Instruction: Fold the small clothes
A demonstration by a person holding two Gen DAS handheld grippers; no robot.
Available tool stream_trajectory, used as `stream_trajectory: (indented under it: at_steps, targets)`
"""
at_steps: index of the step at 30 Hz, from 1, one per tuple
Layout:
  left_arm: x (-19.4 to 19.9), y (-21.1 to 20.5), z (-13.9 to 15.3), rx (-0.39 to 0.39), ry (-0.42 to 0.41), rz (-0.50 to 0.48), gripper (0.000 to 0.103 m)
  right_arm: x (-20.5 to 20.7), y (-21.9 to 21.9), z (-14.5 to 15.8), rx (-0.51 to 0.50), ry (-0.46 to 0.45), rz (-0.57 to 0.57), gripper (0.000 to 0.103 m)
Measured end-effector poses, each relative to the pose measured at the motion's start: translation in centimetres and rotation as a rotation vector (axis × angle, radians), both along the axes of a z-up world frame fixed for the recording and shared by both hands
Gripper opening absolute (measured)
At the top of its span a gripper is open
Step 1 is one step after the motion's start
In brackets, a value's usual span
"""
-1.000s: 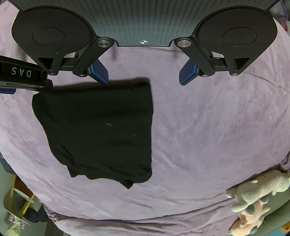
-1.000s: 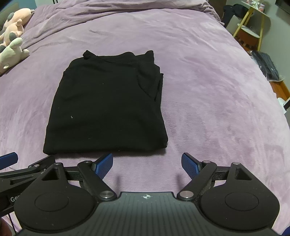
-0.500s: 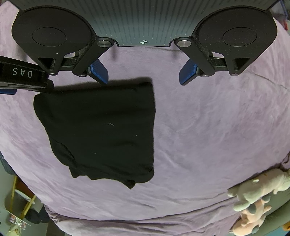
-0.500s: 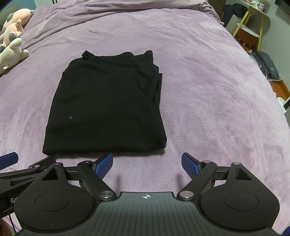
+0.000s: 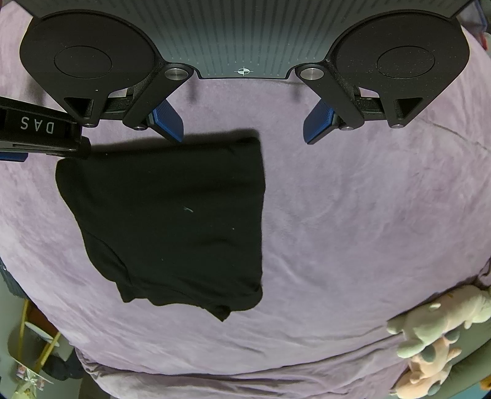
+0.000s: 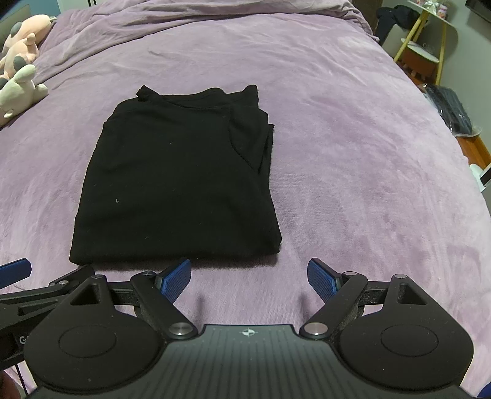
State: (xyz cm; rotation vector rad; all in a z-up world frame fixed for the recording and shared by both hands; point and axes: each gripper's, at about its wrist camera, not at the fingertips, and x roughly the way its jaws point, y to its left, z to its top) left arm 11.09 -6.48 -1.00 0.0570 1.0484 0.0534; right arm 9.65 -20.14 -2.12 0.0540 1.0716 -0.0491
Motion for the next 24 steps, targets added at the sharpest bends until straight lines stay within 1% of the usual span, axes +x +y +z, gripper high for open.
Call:
stream_trajectory:
  at_steps: [13, 24]
  targets:
    - [0.59, -0.29, -0.48, 0.004, 0.007, -0.01, 0.09, 0.54, -0.21, -0.34, 0.004, 0.004, -0.003, 0.084]
    - [0.97, -0.53, -0.79, -0.008, 0.012, -0.017, 0.09, 0.74, -0.5, -0.7, 0.006, 0.005, -0.002, 0.084]
